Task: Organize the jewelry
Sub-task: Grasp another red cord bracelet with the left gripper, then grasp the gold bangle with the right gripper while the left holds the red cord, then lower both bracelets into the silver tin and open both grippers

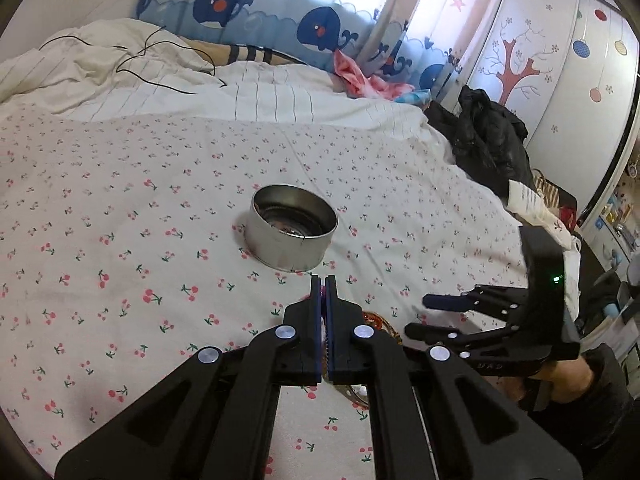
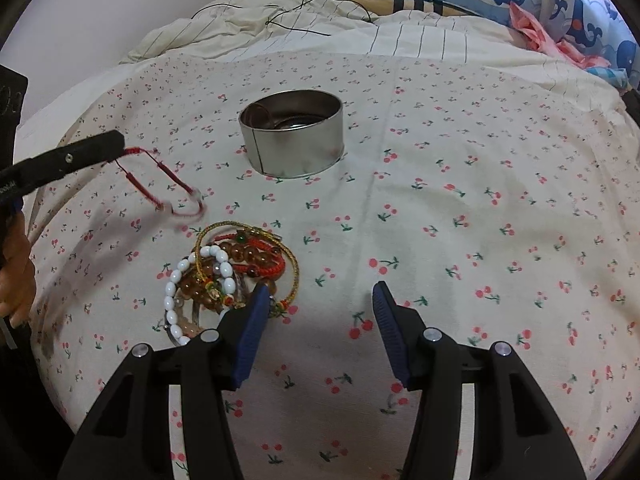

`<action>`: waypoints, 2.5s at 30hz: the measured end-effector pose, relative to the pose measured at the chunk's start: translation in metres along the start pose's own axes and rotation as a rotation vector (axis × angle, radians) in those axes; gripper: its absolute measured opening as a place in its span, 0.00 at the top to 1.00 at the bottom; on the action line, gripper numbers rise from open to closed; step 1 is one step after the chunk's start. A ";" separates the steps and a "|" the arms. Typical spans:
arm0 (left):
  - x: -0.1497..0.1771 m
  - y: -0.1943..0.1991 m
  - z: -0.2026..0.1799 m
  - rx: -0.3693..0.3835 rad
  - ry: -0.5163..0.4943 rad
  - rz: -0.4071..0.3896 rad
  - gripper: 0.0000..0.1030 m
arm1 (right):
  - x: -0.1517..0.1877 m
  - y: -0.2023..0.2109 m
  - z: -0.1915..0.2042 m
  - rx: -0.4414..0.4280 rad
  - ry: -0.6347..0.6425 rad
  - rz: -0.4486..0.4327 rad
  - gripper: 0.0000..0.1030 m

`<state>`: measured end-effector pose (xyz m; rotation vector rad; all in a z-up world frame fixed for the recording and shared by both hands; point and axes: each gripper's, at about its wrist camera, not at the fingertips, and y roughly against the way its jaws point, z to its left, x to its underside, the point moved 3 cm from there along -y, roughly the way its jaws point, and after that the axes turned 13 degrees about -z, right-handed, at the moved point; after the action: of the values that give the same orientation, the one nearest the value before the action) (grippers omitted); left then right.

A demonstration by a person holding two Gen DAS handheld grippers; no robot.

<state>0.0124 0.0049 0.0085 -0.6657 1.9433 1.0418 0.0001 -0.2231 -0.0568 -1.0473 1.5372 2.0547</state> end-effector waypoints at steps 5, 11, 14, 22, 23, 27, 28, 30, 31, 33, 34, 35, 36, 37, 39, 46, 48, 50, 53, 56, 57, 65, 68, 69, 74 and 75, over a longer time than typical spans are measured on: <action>0.000 -0.002 0.002 -0.007 0.007 0.004 0.99 | -0.001 -0.017 0.016 0.032 0.093 0.021 0.49; -0.001 0.001 0.004 -0.005 0.016 -0.001 0.99 | -0.002 -0.022 0.013 -0.043 0.022 0.047 0.64; -0.001 0.002 0.006 -0.007 0.022 -0.004 0.99 | -0.004 -0.013 0.001 0.008 0.020 0.026 0.64; 0.000 0.001 0.006 0.001 0.032 0.001 0.99 | 0.004 -0.026 0.017 0.070 0.169 0.067 0.64; 0.000 0.001 0.007 0.000 0.035 0.000 0.99 | 0.004 -0.026 0.016 0.068 0.166 0.067 0.64; 0.000 0.002 0.007 0.004 0.039 -0.001 0.99 | 0.007 -0.030 0.023 0.090 0.226 0.066 0.65; -0.001 0.002 0.007 0.005 0.039 -0.001 0.99 | 0.007 -0.031 0.026 0.091 0.237 0.064 0.65; 0.000 0.002 0.007 0.006 0.039 -0.001 0.99 | 0.007 -0.034 0.026 0.081 0.226 0.068 0.67; 0.000 0.002 0.007 0.006 0.039 -0.001 0.99 | 0.006 -0.034 0.026 0.075 0.226 0.064 0.68; 0.000 0.003 0.007 0.007 0.041 -0.002 0.99 | 0.004 -0.033 0.028 0.056 0.226 0.053 0.74; 0.000 0.003 0.006 0.006 0.040 -0.002 0.99 | 0.003 -0.032 0.026 0.049 0.210 0.052 0.75; -0.001 0.003 0.006 0.007 0.041 -0.003 0.99 | 0.003 -0.034 0.024 0.053 0.202 0.060 0.75; -0.001 0.003 0.006 0.008 0.041 -0.003 0.99 | 0.004 -0.036 0.022 0.057 0.199 0.072 0.76; -0.001 0.003 0.006 0.009 0.042 -0.003 0.99 | 0.005 -0.037 0.023 0.059 0.202 0.076 0.76; -0.001 0.002 0.005 0.011 0.040 -0.002 0.99 | 0.005 -0.038 0.028 0.063 0.226 0.076 0.82; -0.001 0.003 0.005 0.015 0.036 0.000 0.99 | -0.004 -0.026 0.022 -0.007 0.135 0.023 0.97; -0.002 0.004 0.005 0.019 0.036 -0.005 0.99 | -0.012 -0.016 0.010 -0.038 0.046 -0.019 0.97; -0.004 0.004 0.003 0.023 0.035 -0.008 0.99 | -0.018 -0.008 0.002 -0.053 0.001 -0.048 0.97; -0.007 0.004 0.001 0.033 0.038 -0.011 0.99 | -0.027 0.002 0.000 -0.090 -0.053 -0.096 0.97; -0.015 0.002 -0.003 0.041 0.039 -0.018 0.99 | -0.038 0.014 -0.002 -0.095 -0.076 -0.149 0.97; -0.018 0.001 -0.003 0.041 0.037 -0.021 0.99 | -0.043 0.016 -0.004 -0.094 -0.083 -0.164 0.97; -0.060 -0.026 -0.017 0.064 -0.001 -0.051 0.99 | -0.074 0.015 -0.027 -0.048 -0.119 -0.219 0.97; -0.076 -0.045 -0.019 0.086 0.009 -0.050 0.99 | -0.083 0.011 -0.035 -0.032 -0.123 -0.229 0.97; -0.080 -0.052 -0.020 0.091 0.014 -0.049 0.99 | -0.085 0.011 -0.038 -0.028 -0.125 -0.232 0.97; -0.084 -0.091 -0.012 0.100 0.058 -0.021 0.99 | -0.092 0.005 -0.054 -0.009 -0.141 -0.239 0.97; -0.081 -0.101 -0.009 0.091 0.066 -0.009 0.99 | -0.092 0.004 -0.057 -0.006 -0.148 -0.239 0.97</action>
<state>0.1268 -0.0491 0.0375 -0.6649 2.0300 0.9301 0.0775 -0.2646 0.0070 -1.0029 1.2689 1.9262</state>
